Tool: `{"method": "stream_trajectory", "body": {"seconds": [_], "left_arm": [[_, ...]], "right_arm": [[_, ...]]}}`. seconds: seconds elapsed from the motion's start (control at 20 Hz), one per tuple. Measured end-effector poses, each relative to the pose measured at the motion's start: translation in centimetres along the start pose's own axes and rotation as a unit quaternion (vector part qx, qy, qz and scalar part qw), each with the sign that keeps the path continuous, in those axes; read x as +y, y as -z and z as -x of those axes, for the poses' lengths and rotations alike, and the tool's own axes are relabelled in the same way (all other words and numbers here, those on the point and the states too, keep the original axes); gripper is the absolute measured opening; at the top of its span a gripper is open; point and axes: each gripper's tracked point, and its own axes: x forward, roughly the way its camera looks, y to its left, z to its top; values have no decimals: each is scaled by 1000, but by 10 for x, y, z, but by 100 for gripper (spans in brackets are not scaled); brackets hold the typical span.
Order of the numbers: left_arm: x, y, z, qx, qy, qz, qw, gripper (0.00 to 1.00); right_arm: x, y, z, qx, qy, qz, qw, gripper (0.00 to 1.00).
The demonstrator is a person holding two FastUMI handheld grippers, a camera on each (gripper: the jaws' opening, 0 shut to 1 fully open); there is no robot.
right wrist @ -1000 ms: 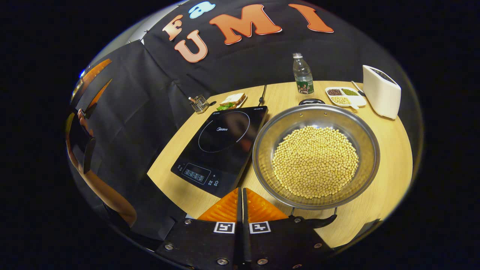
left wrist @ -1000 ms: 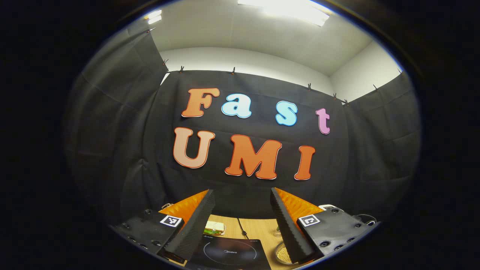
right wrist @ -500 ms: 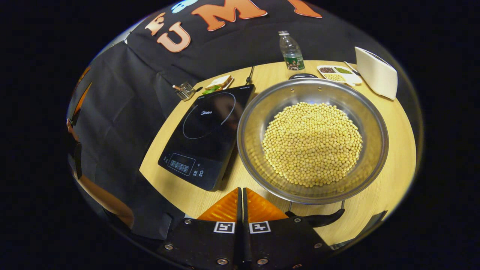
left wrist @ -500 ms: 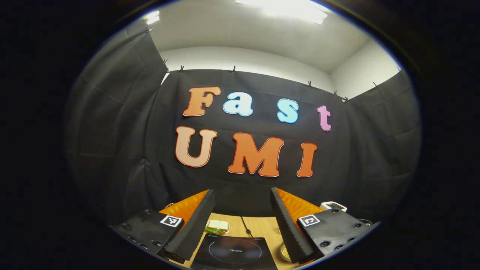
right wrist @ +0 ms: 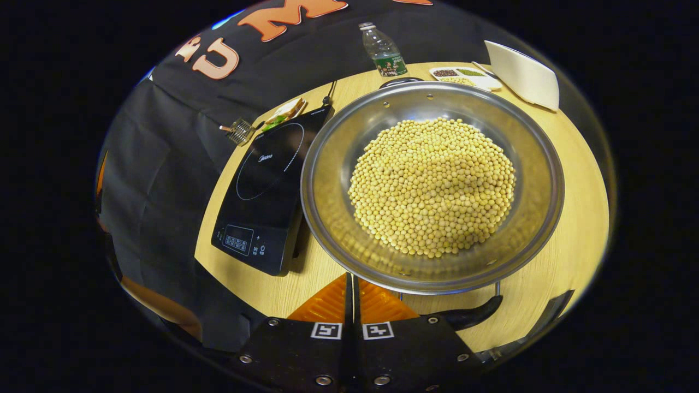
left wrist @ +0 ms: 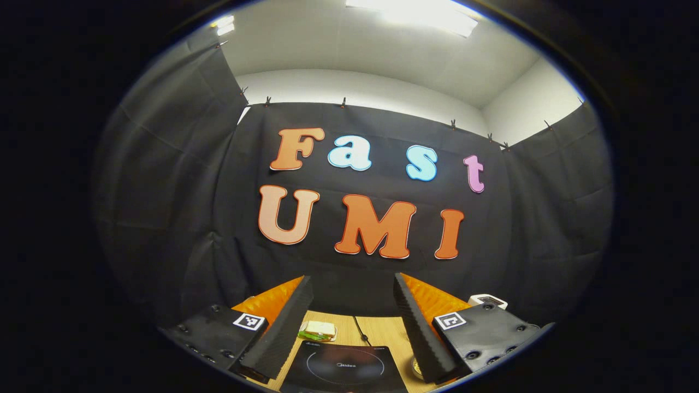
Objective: First push the handle of the pot to place it horizontally, then grasp the pot with both hands and set it on the induction cooktop.
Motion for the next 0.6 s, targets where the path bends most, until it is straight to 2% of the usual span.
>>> {"method": "stream_trajectory", "body": {"seconds": [0.3,0.6], "left_arm": [[-3,5,-3,1,0,-1,1000,97],[-3,16,-7,12,-2,4,1000,97]], "right_arm": [[-28,-6,8,-8,24,-11,1000,0],[-61,-14,17,-26,64,-24,997,0]]}}
